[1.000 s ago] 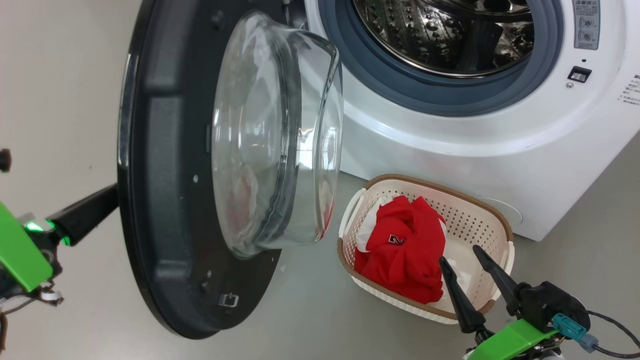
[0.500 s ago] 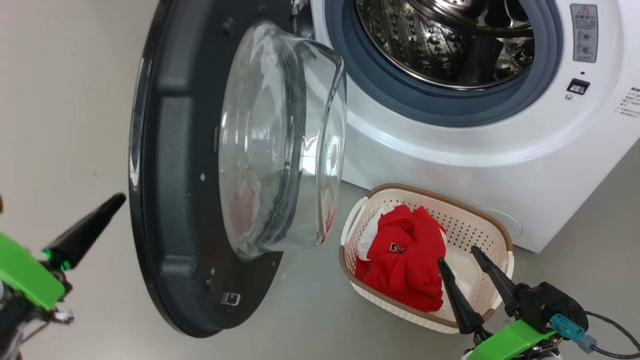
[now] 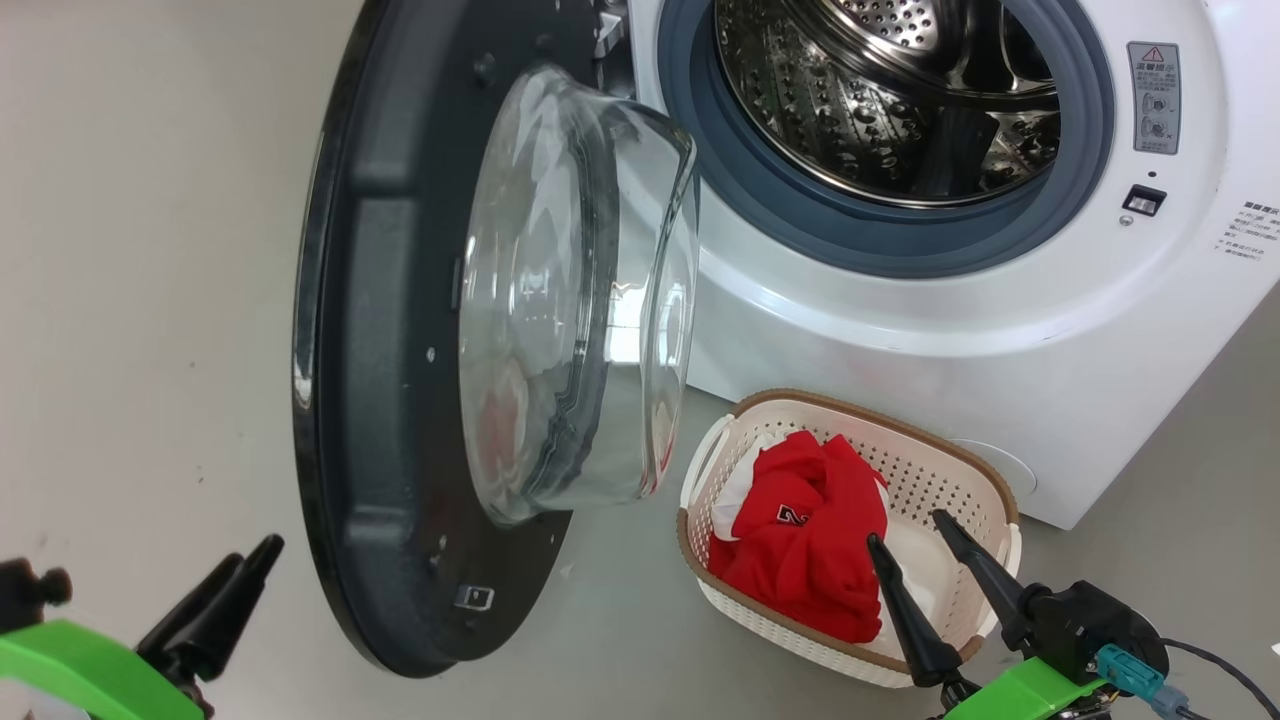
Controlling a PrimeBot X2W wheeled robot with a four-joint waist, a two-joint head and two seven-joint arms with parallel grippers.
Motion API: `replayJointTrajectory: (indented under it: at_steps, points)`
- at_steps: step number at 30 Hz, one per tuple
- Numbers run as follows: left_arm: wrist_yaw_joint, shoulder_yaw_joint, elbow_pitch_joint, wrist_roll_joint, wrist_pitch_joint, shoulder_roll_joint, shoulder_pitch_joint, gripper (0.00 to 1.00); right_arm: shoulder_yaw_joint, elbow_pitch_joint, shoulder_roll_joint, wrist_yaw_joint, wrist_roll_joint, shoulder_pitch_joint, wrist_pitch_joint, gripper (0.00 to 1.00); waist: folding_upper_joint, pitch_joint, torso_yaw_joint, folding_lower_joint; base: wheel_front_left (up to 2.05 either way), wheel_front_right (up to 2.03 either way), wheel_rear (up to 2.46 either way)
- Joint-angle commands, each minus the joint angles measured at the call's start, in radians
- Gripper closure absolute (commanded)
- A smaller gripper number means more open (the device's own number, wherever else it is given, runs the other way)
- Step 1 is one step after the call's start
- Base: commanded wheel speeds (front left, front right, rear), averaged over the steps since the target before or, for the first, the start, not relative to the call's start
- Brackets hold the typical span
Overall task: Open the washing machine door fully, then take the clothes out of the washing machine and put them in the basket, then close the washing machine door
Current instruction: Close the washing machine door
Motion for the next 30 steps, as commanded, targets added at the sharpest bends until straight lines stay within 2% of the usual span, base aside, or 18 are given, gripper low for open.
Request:
replayJointTrajectory:
  at_steps: [1, 2, 3, 14, 20, 23, 26, 27, 30]
  points:
    - [-0.007, 0.033, -0.003, 0.007, -0.028, 0.046, -0.023, 0.07, 0.023, -0.028, -0.003, 0.006, 0.007, -0.005, -0.006, 0.00, -0.0001, -0.001, 0.000, 0.0000, 0.00, 0.00, 0.00]
    - [-0.007, 0.021, 0.007, 0.010, -0.047, 0.044, -0.019, 0.01, 0.024, -0.029, -0.003, 0.006, 0.007, -0.004, -0.006, 0.00, -0.0001, -0.002, 0.000, 0.0000, 0.00, 0.00, 0.00]
    - [-0.007, 0.008, 0.016, 0.014, -0.064, 0.044, -0.014, 0.00, 0.024, -0.030, -0.004, 0.006, 0.007, -0.003, -0.006, 0.00, -0.0001, -0.003, -0.001, 0.0000, 0.00, 0.00, 0.00]
    - [-0.007, -0.097, 0.112, 0.041, -0.298, 0.016, 0.033, 0.00, 0.018, -0.039, -0.003, 0.006, 0.010, 0.020, -0.006, 0.00, -0.0001, -0.013, -0.023, 0.0000, 0.00, 0.00, 0.00]
    - [-0.007, -0.094, 0.169, 0.097, -0.347, -0.017, 0.046, 0.00, 0.007, -0.044, -0.004, 0.006, 0.008, 0.035, -0.006, 0.00, -0.0001, -0.014, -0.034, 0.0000, 0.00, 0.00, 0.00]
    - [-0.007, -0.009, 0.196, 0.175, -0.350, -0.062, 0.054, 0.00, -0.004, -0.049, -0.002, 0.006, 0.009, 0.045, -0.006, 0.00, -0.0001, -0.017, -0.040, 0.0000, 0.00, 0.00, 0.00]
    - [-0.007, 0.107, 0.203, 0.310, -0.351, -0.122, 0.078, 0.00, -0.012, -0.055, -0.001, 0.006, 0.008, 0.054, -0.006, 0.00, -0.0001, -0.022, -0.045, 0.0000, 0.00, 0.00, 0.00]
    - [-0.007, 0.173, 0.195, 0.422, -0.351, -0.159, 0.097, 0.00, -0.014, -0.059, 0.000, 0.006, 0.009, 0.060, -0.006, 0.00, -0.0001, -0.025, -0.049, 0.0000, 0.00, 0.00, 0.00]
    - [-0.007, 0.260, 0.169, 0.578, -0.351, -0.218, 0.126, 0.00, -0.017, -0.065, 0.001, 0.006, 0.009, 0.069, -0.006, 0.00, -0.0001, -0.030, -0.053, 0.0000, 0.00, 0.00, 0.00]
